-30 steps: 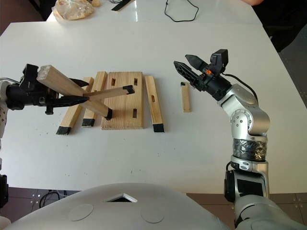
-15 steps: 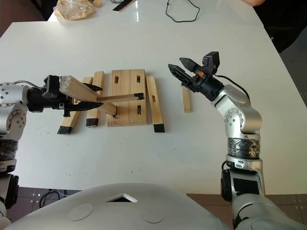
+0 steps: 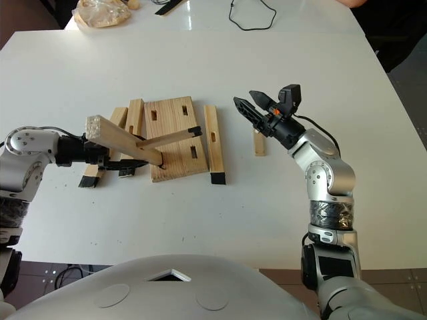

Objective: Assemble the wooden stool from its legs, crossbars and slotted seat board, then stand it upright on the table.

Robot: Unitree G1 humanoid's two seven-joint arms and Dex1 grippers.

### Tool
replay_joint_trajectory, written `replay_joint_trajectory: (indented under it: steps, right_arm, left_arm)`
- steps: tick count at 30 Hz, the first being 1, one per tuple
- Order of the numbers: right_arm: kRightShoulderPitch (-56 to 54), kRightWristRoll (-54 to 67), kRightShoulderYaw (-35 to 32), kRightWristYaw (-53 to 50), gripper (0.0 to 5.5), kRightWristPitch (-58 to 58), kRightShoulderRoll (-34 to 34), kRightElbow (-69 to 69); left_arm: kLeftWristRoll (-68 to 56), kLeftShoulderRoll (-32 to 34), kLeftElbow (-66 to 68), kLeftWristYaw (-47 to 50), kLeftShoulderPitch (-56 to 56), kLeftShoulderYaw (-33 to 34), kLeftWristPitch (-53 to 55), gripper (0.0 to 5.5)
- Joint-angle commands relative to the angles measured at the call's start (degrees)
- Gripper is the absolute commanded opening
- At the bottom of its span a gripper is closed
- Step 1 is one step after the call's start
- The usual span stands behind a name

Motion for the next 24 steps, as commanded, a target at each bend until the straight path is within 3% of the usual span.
replay_joint_trajectory:
  steps: [1,4,6,9,13,17,24]
  right_arm:
    - [1.30,-0.33,-1.51,-1.77,3.22,-0.83,0.81,-0.68]
    - [2.57,-0.46,-1.44,-2.24,3.22,-1.09,1.17,-1.44]
    - [2.89,-0.55,-1.76,-2.86,3.22,-1.26,1.48,-1.59]
    - [3.22,-0.54,-2.41,-4.27,3.22,-1.52,2.26,-1.86]
    - [4.16,-0.92,-2.01,-4.01,3.22,-1.54,1.77,-2.23]
    - [2.77,-0.57,-2.24,-3.11,3.22,0.18,-0.26,-1.94]
    - [3.65,-0.54,-2.57,-3.37,3.22,0.65,-1.18,-1.91]
  left_arm:
    - [2.05,3.80,-0.48,-0.30,4.84,2.48,-0.90,3.14]
    - [4.08,6.19,1.40,1.15,8.84,5.30,-1.92,3.14]
    - [6.39,4.78,4.38,8.85,9.79,8.89,-1.64,3.14]
    - [6.16,-2.98,4.50,26.84,8.82,15.36,4.93,3.14]
    - [5.06,-13.29,-3.00,41.53,13.47,16.54,12.30,3.14]
    - [4.02,-19.38,-9.56,48.16,19.13,16.61,17.12,3.14]
    - [6.51,-20.35,-11.58,52.33,22.65,17.15,18.77,3.14]
